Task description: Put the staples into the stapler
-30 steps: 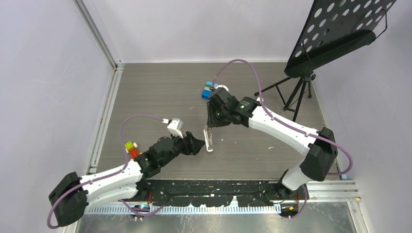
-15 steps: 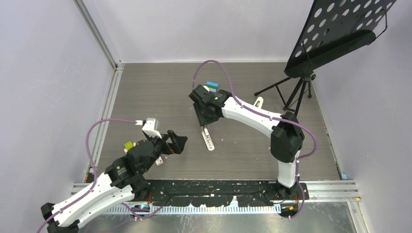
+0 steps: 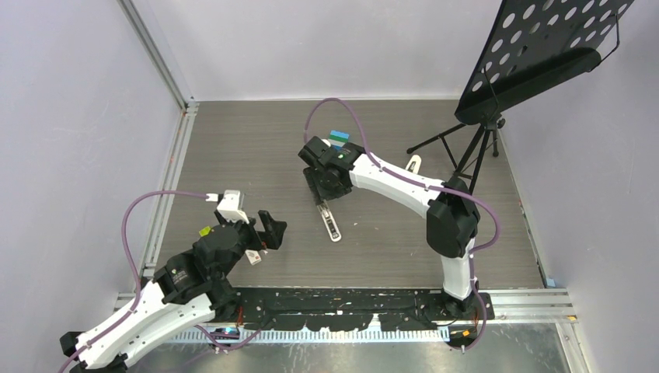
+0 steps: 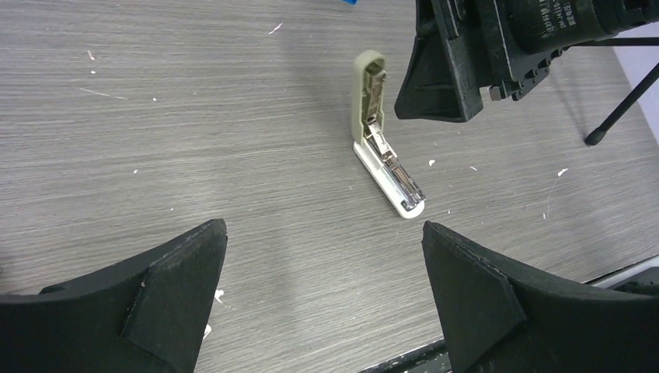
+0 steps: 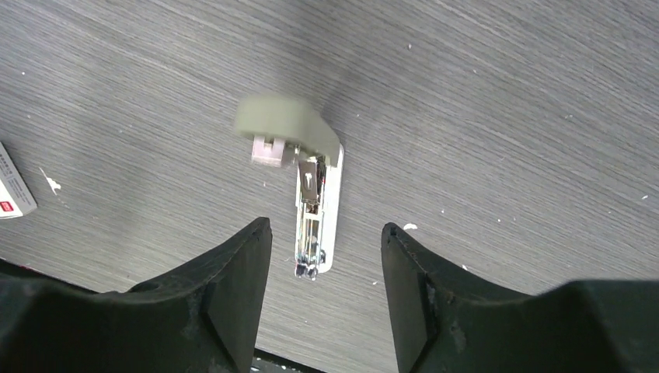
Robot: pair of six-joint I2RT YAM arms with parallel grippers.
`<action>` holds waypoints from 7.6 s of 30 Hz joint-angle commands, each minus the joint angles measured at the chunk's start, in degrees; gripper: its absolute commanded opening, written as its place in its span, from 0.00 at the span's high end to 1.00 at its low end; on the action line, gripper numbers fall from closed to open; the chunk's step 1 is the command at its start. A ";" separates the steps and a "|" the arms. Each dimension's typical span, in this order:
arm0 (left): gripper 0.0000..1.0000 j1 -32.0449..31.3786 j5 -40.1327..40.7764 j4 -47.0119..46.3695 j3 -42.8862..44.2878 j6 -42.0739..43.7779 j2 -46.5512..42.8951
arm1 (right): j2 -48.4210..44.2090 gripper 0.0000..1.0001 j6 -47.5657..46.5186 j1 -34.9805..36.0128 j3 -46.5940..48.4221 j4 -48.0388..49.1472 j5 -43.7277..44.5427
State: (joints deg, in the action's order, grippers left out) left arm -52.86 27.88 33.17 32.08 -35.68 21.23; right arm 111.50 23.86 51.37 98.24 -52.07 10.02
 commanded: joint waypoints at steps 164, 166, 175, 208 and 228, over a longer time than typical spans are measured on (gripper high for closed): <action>0.00 23.68 -13.02 7.88 12.75 21.18 -0.19 | -9.70 1.00 15.33 -4.78 -30.81 21.58 26.96; 0.00 23.68 -13.37 7.88 12.83 21.18 0.30 | -10.66 1.00 15.98 -1.19 -31.80 21.27 27.01; 0.00 23.68 -17.83 7.48 12.66 20.61 0.83 | -11.85 1.00 18.80 7.24 -35.21 22.29 25.27; 0.02 23.68 -34.93 1.86 13.42 9.17 14.79 | -16.91 0.90 19.48 10.32 -38.65 23.12 23.78; 0.04 22.62 -39.29 -11.81 4.25 -3.47 19.54 | -29.47 0.45 13.47 7.45 -46.38 27.44 17.59</action>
State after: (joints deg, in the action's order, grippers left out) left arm -29.65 -9.30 28.29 37.36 -36.27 39.86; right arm 87.20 40.07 60.86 54.61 -27.83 28.42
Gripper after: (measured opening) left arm 0.959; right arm 0.548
